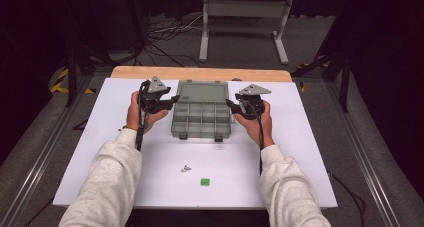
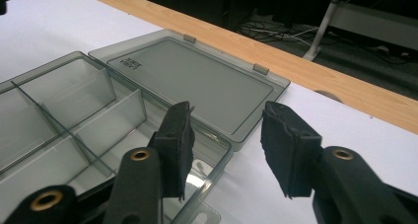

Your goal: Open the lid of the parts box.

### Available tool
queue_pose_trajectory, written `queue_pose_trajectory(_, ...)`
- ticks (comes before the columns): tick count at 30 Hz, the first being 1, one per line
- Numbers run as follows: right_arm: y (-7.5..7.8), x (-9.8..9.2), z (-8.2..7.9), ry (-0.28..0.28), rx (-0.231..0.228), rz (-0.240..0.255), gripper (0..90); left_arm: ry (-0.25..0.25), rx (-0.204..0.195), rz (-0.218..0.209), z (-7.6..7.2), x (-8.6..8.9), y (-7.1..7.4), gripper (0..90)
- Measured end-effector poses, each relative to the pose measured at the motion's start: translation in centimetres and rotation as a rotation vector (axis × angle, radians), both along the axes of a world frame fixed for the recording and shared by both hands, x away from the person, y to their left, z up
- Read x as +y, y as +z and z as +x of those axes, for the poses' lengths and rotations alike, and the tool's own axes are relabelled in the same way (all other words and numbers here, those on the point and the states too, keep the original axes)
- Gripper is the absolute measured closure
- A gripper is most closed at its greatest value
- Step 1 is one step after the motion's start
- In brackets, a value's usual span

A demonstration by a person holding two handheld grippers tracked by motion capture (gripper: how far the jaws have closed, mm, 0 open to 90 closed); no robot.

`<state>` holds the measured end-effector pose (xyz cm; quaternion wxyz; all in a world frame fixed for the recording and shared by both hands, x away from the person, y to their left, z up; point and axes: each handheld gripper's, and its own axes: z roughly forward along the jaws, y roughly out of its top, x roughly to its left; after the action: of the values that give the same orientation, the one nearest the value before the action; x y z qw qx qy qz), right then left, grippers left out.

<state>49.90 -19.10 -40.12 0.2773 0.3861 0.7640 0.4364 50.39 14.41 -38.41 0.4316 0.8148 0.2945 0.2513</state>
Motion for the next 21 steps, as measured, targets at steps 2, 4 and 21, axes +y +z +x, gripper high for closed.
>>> queue_pose_trajectory(2,0.1,-0.1,-0.2,0.006,-0.003,0.01,50.1,-0.008,-0.013,0.024,-0.5,-0.1,0.2,49.1)
queue_pose_trajectory(4,0.3,-0.5,-0.7,0.002,-0.021,-0.001,44.4,-0.026,-0.028,0.031,-1.1,-0.3,0.4,45.9)
queue_pose_trajectory(21,1.9,-1.6,-4.0,0.047,-0.093,0.029,24.3,-0.14,-0.137,0.007,-5.9,0.4,1.3,23.0)
